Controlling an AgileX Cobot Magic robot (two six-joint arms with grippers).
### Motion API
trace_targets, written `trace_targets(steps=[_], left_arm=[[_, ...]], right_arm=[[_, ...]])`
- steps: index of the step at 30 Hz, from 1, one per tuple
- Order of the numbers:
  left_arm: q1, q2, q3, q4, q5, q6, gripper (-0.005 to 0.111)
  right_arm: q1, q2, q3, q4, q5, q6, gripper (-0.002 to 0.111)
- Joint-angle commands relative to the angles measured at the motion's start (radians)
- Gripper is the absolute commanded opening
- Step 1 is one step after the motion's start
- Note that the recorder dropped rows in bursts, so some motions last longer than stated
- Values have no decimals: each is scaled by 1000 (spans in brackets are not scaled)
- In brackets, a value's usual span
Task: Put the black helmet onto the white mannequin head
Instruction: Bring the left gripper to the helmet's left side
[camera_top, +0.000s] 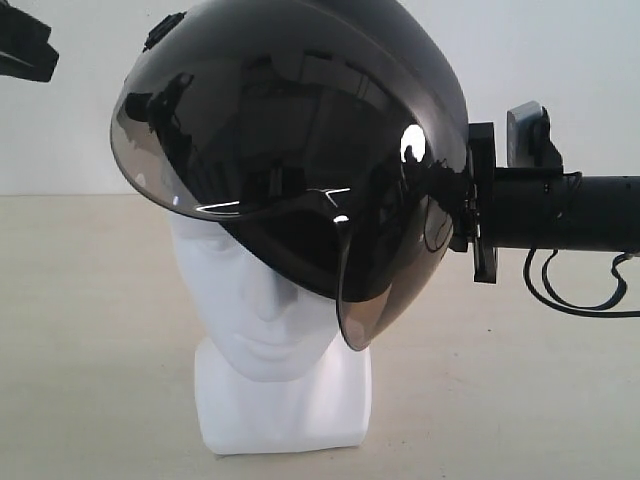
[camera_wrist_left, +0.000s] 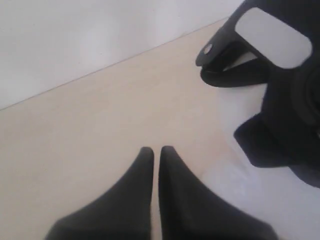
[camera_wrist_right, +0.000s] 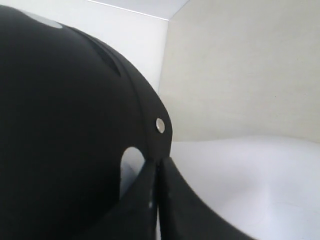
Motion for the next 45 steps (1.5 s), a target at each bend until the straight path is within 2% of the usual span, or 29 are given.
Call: trace_targets(steps=[1, 7, 10, 12, 17, 19, 23, 30, 42, 45], left_arm=[[76, -102, 96, -232, -112, 157, 4], [184, -133, 238, -550, -123, 470, 4], [192, -134, 264, -672, -132, 641, 6], [192, -135, 264, -702, -124, 707, 13], [192, -137, 268, -712, -124, 841, 56], [192, -137, 292, -721, -153, 910, 65], [192, -137, 343, -800, -245, 1080, 62], [192, -120, 363, -1081, -218, 1409, 62], [192, -63, 363, -1126, -211, 1492, 61], [192, -51, 363, -1168, -211, 1520, 57]], right_arm=[[11, -5, -8, -21, 18, -19, 0], [11, -5, -8, -26, 18, -21, 0], [11, -5, -8, -37, 18, -21, 0], [11, -5, -8, -44, 18, -21, 0], [11, -5, -8, -44, 18, -21, 0], [11, -5, -8, -44, 18, -21, 0], [11, -5, -8, -44, 18, -25, 0], [11, -5, -8, -44, 18, -25, 0], [11, -5, -8, -44, 18, -25, 0], [11, -5, -8, -44, 18, -25, 0]])
